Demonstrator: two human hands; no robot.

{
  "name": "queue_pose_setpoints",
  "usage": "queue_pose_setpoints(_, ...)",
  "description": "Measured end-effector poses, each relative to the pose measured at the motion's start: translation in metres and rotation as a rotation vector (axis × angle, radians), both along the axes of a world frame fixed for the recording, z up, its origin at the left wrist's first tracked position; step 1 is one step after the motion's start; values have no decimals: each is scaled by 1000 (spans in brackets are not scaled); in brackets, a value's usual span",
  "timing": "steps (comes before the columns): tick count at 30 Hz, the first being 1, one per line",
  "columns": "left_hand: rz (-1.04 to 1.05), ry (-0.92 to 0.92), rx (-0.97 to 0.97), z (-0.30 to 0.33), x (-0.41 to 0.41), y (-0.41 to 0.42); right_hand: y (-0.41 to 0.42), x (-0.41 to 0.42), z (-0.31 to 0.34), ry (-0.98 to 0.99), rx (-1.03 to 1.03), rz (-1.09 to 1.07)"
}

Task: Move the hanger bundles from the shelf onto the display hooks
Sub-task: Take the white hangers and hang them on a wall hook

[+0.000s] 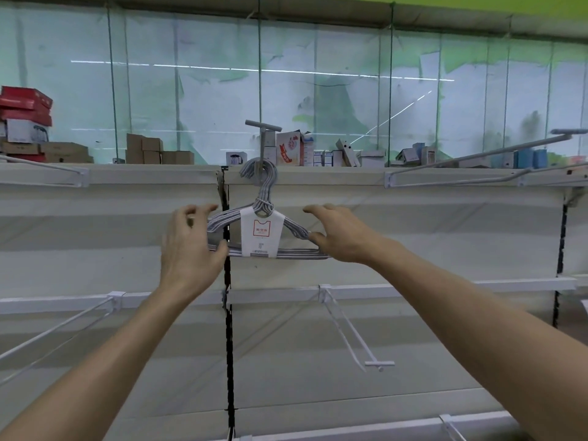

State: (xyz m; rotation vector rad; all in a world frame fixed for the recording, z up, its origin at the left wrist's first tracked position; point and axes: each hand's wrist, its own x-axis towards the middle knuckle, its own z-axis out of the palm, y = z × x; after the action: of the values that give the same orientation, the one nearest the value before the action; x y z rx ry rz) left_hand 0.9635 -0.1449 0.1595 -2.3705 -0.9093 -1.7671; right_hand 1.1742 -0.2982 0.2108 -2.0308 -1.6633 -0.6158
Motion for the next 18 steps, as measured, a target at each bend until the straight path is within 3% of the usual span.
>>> queue_pose_setpoints(4,59,313,168,13,5,13,19,-14,-3,-40,-23,20)
queue_pose_setpoints(10,-17,420,106,25,16,18,40,-18,-3,-48,-55,-12)
queue_pose_setpoints(18,34,483,32,36,32,29,57,-15,-4,-57,-57,-92)
